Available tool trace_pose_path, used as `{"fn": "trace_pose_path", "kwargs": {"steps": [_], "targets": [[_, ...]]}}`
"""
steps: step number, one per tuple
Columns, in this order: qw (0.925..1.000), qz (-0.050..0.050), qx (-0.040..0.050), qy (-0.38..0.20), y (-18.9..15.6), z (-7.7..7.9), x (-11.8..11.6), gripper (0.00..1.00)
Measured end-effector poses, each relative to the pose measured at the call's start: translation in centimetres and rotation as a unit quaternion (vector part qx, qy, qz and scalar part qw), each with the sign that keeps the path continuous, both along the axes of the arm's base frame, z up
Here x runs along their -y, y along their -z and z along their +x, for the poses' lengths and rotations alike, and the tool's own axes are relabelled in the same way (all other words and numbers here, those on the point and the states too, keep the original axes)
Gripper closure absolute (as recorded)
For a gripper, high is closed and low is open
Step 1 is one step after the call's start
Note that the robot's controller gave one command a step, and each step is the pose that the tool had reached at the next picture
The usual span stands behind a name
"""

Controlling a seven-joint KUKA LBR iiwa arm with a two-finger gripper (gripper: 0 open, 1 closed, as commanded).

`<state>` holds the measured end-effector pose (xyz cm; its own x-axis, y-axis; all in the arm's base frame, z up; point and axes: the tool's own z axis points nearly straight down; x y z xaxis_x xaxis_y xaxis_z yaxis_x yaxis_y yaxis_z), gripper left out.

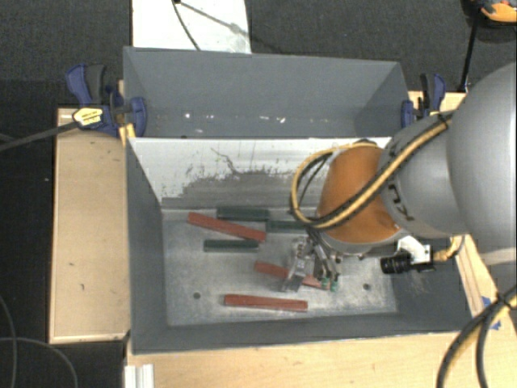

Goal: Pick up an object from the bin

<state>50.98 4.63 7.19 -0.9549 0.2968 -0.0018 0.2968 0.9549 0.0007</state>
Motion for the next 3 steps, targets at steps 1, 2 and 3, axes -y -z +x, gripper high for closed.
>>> {"fn": "trace_pose_path", "kwargs": {"steps": [1, 2, 3], "targets": [[1.0000, 0.000, -0.0025, 0.000, -0.9, -0.1, 0.0, 1.00], [1.0000, 0.000, -0.0041, -0.001, -2.8, -0.2, 0.0, 1.00], [1.0000, 0.000, -0.0027, -0.001, -4.8, -0.1, 0.0, 1.00]]}}
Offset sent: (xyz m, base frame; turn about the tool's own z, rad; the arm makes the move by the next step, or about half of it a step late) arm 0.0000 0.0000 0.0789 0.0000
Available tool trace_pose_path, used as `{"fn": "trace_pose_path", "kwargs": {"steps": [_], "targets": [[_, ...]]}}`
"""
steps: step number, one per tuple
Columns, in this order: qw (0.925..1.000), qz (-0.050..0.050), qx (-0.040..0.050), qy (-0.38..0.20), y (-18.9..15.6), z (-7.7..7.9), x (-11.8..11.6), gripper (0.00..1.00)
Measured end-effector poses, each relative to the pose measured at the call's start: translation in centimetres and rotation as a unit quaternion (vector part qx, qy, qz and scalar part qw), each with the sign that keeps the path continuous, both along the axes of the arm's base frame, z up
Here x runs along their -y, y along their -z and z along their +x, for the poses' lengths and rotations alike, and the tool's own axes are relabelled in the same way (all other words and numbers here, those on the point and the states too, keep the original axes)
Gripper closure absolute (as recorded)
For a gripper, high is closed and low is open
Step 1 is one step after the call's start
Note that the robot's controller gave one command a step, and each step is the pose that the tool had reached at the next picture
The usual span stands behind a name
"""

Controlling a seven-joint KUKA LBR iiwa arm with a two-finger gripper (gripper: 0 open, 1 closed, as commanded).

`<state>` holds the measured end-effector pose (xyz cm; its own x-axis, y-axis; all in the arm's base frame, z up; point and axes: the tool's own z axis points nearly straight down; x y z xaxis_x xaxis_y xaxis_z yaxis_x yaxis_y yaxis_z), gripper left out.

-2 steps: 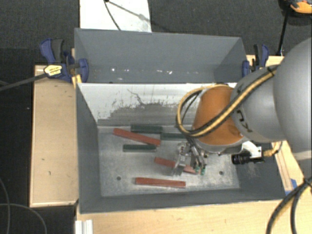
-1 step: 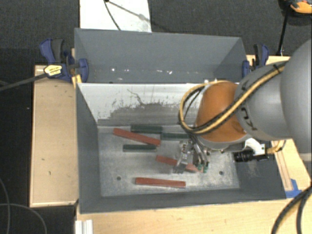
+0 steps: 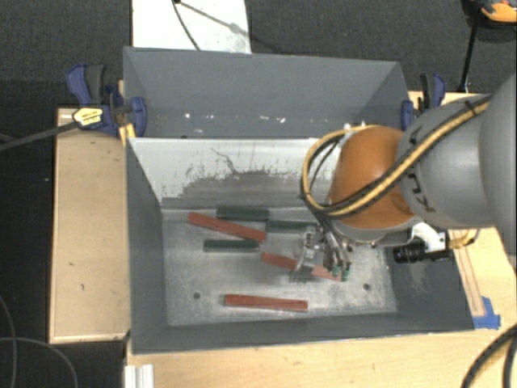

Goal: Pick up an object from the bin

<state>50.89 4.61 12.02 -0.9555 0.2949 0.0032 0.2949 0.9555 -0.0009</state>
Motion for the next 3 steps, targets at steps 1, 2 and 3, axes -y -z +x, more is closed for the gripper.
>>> {"fn": "trace_pose_path", "kwargs": {"steps": [1, 2, 3], "targets": [[1.0000, 0.000, 0.0016, 0.000, -1.9, 0.1, 0.0, 1.00], [1.0000, 0.000, 0.0026, 0.000, -3.3, 0.1, 0.0, 1.00], [1.0000, 0.000, 0.0028, -0.001, -4.4, 0.2, 0.0, 1.00]]}}
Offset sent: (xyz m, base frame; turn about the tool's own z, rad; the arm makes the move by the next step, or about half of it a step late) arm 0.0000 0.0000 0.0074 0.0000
